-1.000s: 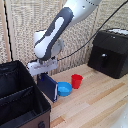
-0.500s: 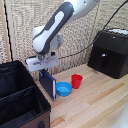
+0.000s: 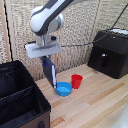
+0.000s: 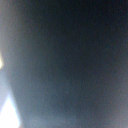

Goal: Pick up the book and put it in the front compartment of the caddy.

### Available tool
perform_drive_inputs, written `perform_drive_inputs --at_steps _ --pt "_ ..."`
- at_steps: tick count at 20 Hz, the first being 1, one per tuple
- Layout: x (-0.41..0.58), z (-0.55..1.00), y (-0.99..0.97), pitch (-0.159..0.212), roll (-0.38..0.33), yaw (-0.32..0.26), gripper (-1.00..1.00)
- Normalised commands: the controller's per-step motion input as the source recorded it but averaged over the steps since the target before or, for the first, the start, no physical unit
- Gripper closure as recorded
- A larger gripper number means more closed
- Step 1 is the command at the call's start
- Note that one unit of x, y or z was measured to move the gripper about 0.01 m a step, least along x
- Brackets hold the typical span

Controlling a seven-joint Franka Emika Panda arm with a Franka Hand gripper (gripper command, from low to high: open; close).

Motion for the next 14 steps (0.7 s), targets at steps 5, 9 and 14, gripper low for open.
perform_drive_inputs --at_steps 5,9,14 --pt "-0.317 0.82 0.0 0.0 0.055 -0.249 1.0" --pt "-0.164 0.75 0.0 -0.002 0.047 -0.286 1.0" --pt "-0.051 0.65 0.04 -0.009 0.003 -0.32 1.0"
